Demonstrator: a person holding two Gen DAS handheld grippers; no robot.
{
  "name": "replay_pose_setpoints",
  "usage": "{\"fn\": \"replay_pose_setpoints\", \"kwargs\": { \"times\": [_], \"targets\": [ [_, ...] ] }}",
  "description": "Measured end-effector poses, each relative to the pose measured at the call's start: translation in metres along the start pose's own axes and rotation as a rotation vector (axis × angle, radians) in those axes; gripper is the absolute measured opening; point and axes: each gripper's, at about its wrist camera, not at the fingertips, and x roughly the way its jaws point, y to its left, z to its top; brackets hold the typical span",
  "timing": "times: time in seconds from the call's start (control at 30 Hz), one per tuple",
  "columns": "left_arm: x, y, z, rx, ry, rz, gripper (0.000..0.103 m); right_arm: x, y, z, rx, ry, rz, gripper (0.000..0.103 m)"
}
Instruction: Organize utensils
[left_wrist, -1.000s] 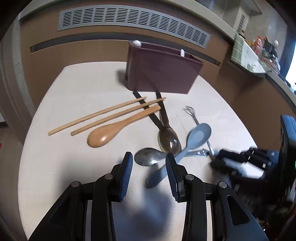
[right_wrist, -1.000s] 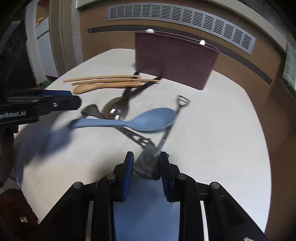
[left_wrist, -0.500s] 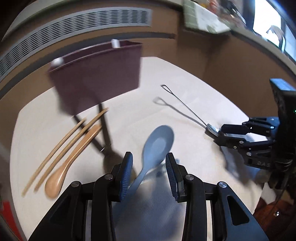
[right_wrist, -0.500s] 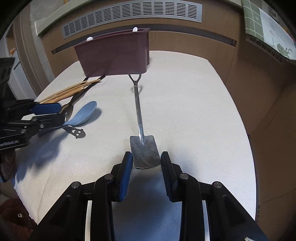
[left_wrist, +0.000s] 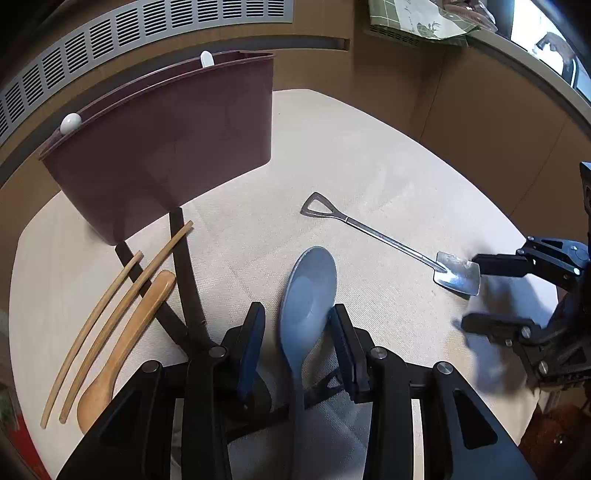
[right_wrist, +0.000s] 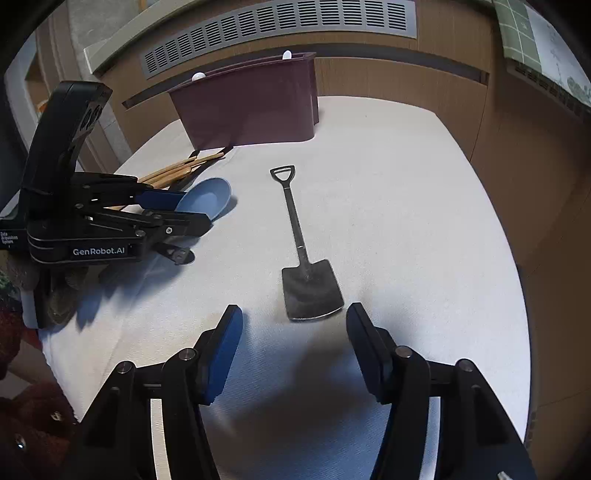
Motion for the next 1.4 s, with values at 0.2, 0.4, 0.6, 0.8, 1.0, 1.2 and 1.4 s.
{"fn": "replay_pose_setpoints", "kwargs": {
  "times": [0.2, 0.4, 0.6, 0.8, 1.0, 1.2, 1.4],
  "targets": [
    [-0.008, 0.003, -0.011, -0.040, -0.022, -0.016, 0.038, 0.010, -0.001, 0.012, -0.053, -0.016, -0.082, 0.040],
    [-0.009, 0.008, -0.017, -0.088, -0.024, -0.005, 0.038, -0.007, -0.006, 0.022, -0.019, -0.093, -0.099, 0.030],
    [-0.008, 0.014, -0.014, -0.131, -0.026, 0.024, 0.038, -0.027, -0.010, 0.033, 0.012, -0.170, -0.113, 0.030],
    [-0.007, -0.002, -0.014, -0.107, -0.055, 0.097, 0.039, -0.031, -0.009, 0.038, 0.024, -0.192, -0.114, 0.029],
    [-0.005, -0.010, -0.013, -0.094, -0.047, 0.181, 0.047, -0.030, -0.011, 0.035, 0.038, -0.195, -0.102, 0.029],
    [-0.008, -0.003, -0.012, -0.196, -0.071, 0.153, 0.031, -0.030, -0.015, 0.031, 0.060, -0.208, -0.107, 0.029],
    [-0.044, -0.008, -0.011, -0.215, -0.206, 0.140, 0.031, -0.046, -0.017, 0.037, 0.066, -0.256, -0.124, 0.029]
  ]
}}
